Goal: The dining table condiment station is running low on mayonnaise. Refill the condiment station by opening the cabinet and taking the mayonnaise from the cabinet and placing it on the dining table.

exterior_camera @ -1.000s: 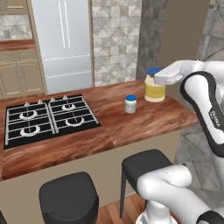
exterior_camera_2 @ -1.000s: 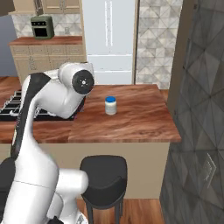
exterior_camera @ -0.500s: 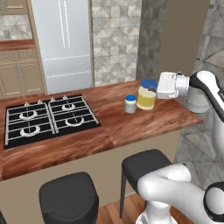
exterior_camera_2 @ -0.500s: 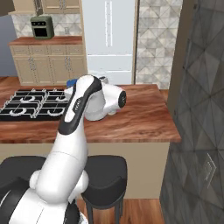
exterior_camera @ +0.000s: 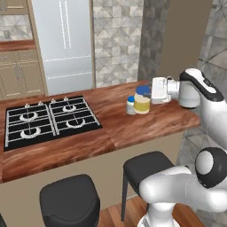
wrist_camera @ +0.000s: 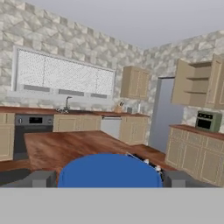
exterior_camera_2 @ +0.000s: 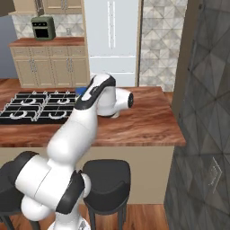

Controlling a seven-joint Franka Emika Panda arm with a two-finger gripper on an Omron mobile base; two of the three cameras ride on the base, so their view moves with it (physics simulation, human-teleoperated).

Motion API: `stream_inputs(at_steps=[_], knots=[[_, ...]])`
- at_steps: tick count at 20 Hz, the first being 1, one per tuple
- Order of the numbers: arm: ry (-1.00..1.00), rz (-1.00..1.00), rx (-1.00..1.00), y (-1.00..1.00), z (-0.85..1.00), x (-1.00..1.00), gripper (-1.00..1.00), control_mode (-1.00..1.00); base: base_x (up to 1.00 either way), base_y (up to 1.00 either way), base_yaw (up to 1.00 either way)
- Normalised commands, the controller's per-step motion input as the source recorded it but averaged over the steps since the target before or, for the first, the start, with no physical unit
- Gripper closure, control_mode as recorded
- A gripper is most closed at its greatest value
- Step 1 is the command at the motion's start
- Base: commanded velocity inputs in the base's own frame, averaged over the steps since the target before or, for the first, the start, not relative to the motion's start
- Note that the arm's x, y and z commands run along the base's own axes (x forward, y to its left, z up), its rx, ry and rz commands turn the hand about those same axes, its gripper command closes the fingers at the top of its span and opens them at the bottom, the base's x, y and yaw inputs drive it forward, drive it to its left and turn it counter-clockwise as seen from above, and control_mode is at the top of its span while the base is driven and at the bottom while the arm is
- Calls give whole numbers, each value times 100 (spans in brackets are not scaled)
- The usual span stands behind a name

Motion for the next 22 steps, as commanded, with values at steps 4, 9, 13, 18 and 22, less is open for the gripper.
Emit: stream_inputs(at_steps=[4,9,13,18,22], knots=[[-1,0,-3,5,-33,60,100,-100,0,0,0],[0,1,0,5,-42,47,100,-100,0,0,0],[0,4,0,0,-37,60,100,-100,0,0,0],[0,4,0,1,-33,58,100,-100,0,0,0],[0,7,0,0,-53,16,100,-100,0,0,0]])
